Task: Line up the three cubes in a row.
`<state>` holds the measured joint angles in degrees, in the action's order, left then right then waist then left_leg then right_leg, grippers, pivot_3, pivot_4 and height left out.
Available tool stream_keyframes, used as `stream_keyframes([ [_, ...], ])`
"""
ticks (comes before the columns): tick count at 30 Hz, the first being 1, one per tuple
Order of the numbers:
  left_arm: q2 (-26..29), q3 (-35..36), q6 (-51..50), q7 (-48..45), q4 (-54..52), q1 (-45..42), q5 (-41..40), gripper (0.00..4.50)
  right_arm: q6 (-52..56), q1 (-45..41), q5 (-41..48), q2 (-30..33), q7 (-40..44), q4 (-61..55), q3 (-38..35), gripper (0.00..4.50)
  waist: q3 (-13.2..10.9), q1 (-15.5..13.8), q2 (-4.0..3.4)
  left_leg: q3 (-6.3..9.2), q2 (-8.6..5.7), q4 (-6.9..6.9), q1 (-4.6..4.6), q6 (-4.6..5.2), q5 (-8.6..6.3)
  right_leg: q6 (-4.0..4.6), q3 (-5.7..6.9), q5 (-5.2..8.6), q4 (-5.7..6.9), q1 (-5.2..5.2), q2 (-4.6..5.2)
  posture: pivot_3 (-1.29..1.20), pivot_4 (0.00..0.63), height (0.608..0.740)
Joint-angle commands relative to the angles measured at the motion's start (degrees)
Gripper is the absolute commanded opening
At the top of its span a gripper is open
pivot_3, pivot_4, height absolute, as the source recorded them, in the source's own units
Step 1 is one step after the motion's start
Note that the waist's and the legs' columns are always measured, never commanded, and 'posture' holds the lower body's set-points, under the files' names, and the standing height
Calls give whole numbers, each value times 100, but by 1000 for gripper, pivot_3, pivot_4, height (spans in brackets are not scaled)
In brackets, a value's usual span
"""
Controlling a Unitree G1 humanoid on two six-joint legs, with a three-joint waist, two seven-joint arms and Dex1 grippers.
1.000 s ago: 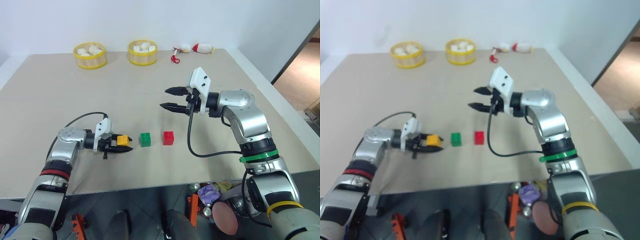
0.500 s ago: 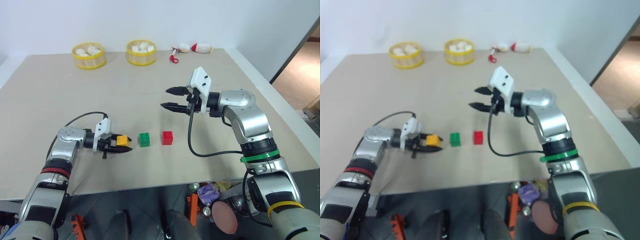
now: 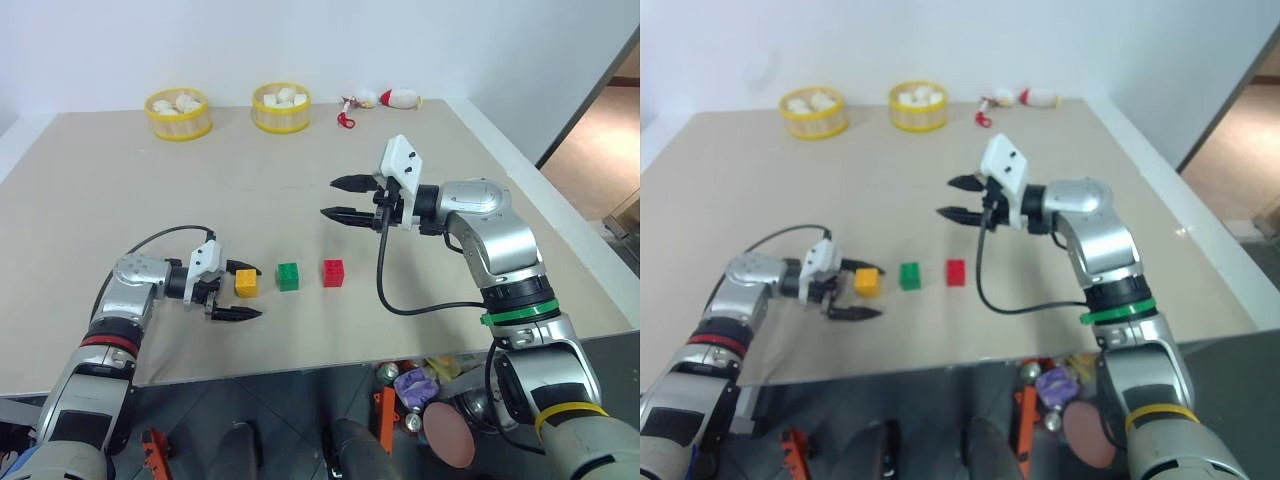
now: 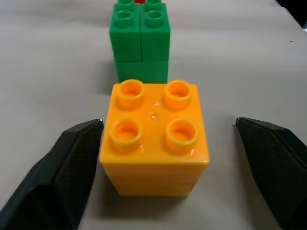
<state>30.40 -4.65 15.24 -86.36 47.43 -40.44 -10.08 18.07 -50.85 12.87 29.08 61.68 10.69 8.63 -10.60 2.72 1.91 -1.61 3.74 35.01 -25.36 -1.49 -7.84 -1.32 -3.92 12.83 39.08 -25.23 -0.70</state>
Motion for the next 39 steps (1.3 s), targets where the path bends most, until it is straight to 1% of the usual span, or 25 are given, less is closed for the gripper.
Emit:
stream_keyframes([
  [1,89,75,111,157,21,-80,73,4484,-19,44,185,119,243,-297,-114,2645,0,0,0,0,0,0,1,0,0,0,0,0,0,0,0,0,150,740],
  [7,111,212,-35,294,-103,-99,-56,4484,20,47,273,155,402,-295,-124,2645,0,-2,0,0,0,0,1,2,1,0,1,0,0,0,-1,0,150,740],
  [9,166,298,-132,300,-207,-90,-154,4484,65,66,352,216,604,-307,-104,2645,0,-2,0,0,0,0,0,1,1,-1,0,1,0,-1,-1,0,150,740],
  [13,365,415,-307,225,-541,38,-275,4484,78,187,580,458,1289,-400,-49,2645,0,-1,0,0,0,-1,-3,1,1,-10,0,18,0,-2,-1,0,150,740],
  [16,495,508,-471,243,-822,141,-374,4484,51,189,606,513,1493,-330,-27,2645,0,0,0,0,0,-11,-5,-7,-6,-33,0,24,0,-3,-1,0,150,740],
  [22,875,683,-1462,157,-2301,814,-877,4484,-54,98,536,408,1597,-48,1,2645,0,7,0,1,0,-32,-3,-12,-9,-30,0,37,-1,-9,-2,0,150,740],
  [27,1297,919,-2936,367,-3786,1400,-1593,4484,-142,12,512,335,1648,146,-1,2645,-1,4,-1,4,1,-35,-2,-12,-9,-27,3,39,-1,-9,-1,0,150,740],
  [29,1497,1225,-3612,595,-4317,1595,-2007,4484,-183,-21,495,295,1652,216,11,2645,-1,5,0,3,0,-35,-1,-12,-9,-24,2,41,-1,-8,0,0,150,740],
  [30,1579,1402,-3883,732,-4532,1685,-2193,4484,-198,-30,492,279,1655,237,16,2645,-2,6,0,3,0,-34,-1,-12,-9,-5,2,52,-1,-9,1,0,150,740],
  [33,1714,1984,-4442,1200,-4923,1908,-2648,4484,-189,-12,535,254,1682,224,14,2645,-2,7,0,3,1,-34,3,-12,-9,0,3,54,-1,-7,1,0,150,740],
  [36,1725,2867,-4880,1839,-5220,2294,-3093,4484,-44,102,641,301,1814,81,11,2645,-2,9,0,3,3,-36,8,-12,-9,2,4,56,-1,-5,0,0,150,740],
  [39,1578,3589,-5167,2577,-5641,2774,-3377,4484,-8,259,637,412,1972,28,30,2645,-2,6,1,2,4,-39,8,-13,-10,3,4,57,-1,-5,1,0,150,740],
])
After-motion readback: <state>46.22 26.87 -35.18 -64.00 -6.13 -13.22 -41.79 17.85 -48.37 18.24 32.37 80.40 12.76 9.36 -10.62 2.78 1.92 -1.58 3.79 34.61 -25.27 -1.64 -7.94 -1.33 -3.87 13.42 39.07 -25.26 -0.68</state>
